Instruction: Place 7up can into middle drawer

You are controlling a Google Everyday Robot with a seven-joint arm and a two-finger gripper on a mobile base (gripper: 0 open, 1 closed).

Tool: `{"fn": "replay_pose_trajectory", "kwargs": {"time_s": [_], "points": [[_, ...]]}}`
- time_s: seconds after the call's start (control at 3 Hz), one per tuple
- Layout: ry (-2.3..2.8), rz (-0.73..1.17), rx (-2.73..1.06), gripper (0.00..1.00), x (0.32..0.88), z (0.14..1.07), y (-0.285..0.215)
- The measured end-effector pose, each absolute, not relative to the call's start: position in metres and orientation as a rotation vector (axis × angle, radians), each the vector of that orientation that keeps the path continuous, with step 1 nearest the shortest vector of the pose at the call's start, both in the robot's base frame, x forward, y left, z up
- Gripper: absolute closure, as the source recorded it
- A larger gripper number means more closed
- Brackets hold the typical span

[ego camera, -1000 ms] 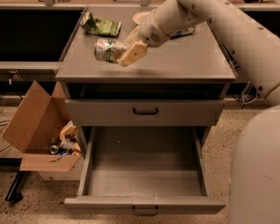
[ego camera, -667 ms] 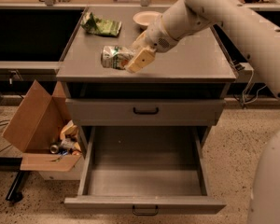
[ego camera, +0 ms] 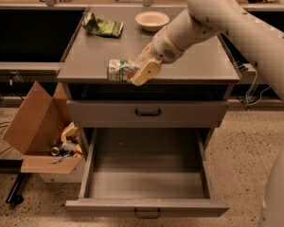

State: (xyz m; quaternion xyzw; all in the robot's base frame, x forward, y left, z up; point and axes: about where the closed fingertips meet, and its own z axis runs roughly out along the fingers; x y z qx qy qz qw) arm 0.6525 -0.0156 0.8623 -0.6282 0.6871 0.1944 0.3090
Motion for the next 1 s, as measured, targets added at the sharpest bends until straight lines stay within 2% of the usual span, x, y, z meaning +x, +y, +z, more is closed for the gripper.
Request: {"fn": "replay_pose_trajectory", "kwargs": {"time_s": [0.33, 1.0], "points": [[1.866, 0.476, -1.675, 1.0, 0.637, 0.825, -0.049], [1.899, 0.466, -1.68, 1.0, 0.63, 0.815, -0.065]]}}
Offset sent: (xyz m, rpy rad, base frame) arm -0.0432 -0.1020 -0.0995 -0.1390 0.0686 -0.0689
